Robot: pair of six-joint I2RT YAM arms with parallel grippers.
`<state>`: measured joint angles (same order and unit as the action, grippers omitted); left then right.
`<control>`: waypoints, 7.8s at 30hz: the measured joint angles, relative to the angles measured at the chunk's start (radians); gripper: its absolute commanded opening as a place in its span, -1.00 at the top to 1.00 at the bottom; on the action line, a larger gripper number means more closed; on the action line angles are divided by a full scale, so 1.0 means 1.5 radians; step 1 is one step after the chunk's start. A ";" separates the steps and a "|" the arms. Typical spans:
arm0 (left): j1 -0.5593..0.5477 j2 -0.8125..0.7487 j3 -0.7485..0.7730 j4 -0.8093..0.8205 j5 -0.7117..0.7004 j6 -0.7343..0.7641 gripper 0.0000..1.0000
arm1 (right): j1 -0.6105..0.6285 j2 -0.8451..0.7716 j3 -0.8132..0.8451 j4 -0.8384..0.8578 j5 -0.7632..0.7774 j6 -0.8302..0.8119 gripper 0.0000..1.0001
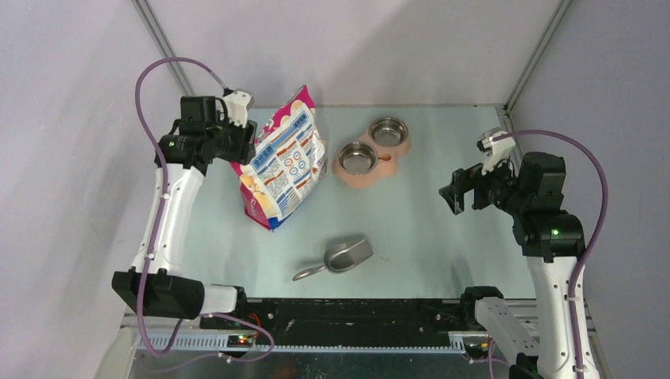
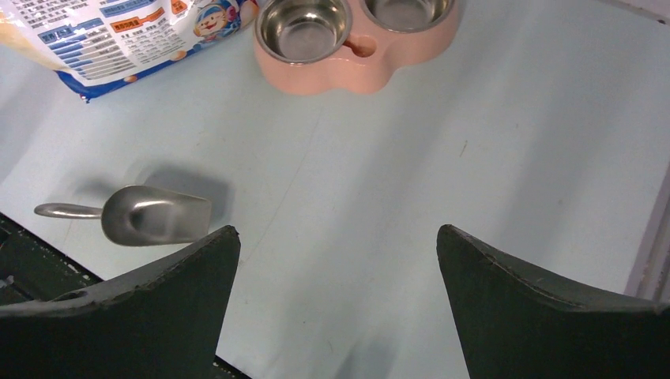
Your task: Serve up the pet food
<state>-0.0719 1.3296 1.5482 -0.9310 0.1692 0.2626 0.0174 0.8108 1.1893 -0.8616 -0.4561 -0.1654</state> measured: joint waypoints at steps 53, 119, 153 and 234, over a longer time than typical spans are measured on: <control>-0.020 -0.087 0.059 0.198 0.056 -0.335 0.05 | 0.363 0.591 0.463 0.125 0.144 0.292 -0.50; -0.053 0.105 0.055 0.211 0.021 -0.343 -0.01 | 0.256 0.304 0.068 0.094 0.039 0.163 -0.53; -0.054 0.088 0.032 0.209 -0.023 -0.336 0.31 | 0.253 0.300 0.060 0.096 0.034 0.155 -0.52; -0.110 -0.008 -0.067 -0.067 0.061 -0.184 0.05 | 0.363 0.384 0.192 0.102 0.060 0.097 -0.57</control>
<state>-0.2367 1.3178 1.4479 -1.0321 0.2607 -0.0135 0.5613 1.3861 1.4776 -0.7078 -0.3660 -0.0196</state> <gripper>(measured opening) 0.466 0.785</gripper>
